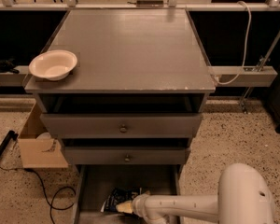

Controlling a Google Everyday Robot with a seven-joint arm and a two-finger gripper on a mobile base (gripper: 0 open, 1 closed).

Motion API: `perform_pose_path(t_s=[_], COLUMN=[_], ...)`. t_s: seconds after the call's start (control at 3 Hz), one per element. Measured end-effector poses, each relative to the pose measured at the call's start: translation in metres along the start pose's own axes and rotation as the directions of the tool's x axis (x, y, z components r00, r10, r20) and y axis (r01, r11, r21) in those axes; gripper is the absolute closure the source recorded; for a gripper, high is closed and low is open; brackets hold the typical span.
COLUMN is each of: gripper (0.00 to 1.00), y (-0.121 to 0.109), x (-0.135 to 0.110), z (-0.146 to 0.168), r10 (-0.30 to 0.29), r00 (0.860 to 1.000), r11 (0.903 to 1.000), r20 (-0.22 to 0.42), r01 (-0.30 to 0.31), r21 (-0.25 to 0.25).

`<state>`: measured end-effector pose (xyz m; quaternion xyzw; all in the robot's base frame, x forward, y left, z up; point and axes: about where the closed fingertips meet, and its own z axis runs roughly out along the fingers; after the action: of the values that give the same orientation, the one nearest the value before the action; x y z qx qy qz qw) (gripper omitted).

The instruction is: Pick blue chip bag from bottom drawer and place on counter

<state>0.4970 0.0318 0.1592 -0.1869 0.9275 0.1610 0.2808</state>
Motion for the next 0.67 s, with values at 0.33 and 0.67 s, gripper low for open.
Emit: perform_pose_path(t_s=[0.33, 0.67], gripper=[0.0, 0.0], y=[0.0047, 0.0051], x=[0.0174, 0.0175], z=[0.0159, 0.0161], r10=[-0.016, -0.017], r00=[0.999, 0.999], r11=[0.9996, 0.9996], r20=[-0.051, -0.052], r01=[0.017, 0.018], r21=[0.022, 0.022])
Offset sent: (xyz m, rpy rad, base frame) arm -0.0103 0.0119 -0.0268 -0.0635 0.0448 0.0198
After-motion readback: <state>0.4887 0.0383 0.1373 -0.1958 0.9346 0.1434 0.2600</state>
